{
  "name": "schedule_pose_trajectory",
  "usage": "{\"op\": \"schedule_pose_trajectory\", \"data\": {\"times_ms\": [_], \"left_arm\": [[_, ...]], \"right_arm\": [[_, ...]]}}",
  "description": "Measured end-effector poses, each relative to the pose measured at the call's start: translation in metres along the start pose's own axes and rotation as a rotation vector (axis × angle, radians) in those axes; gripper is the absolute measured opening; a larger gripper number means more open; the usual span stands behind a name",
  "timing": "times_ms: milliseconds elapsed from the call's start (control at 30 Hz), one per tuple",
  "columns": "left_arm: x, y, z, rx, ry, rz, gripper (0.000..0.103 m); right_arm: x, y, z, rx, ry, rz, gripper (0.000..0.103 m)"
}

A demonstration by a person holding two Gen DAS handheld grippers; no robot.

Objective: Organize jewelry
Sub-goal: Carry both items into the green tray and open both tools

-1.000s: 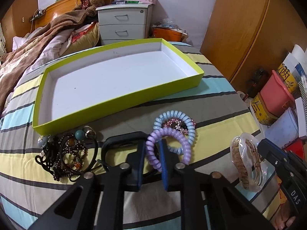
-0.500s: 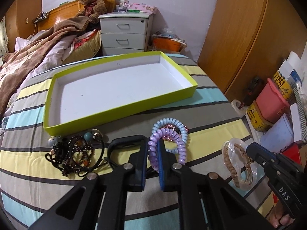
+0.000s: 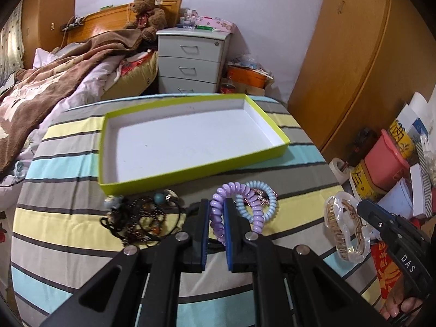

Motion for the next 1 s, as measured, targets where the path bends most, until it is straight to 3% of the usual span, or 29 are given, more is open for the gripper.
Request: {"op": "schedule_pose_trajectory", "data": {"times_ms": [500, 1000], "left_arm": [[-0.044, -0.007, -0.039, -0.035, -0.041, 0.054, 0.010], [-0.077, 0.042, -0.092, -0.091, -0.104, 0.048, 0.010]], "right_arm": [[-0.059, 0.023, -0.026, -0.036, -0.042, 0.047, 0.007], [-0.095, 0.115, -0.043, -0.052, -0.095, 0.001, 0.007]]}}
Point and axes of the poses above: each gripper's, at about its wrist camera, not at the fingertips, and y roughly the way its jaws point, z to its right, x to its underside, the point moved 9 cm from there along y, roughly the way its jaws point, and after that the axes turned 13 degrees about z, right-handed, at the moved point
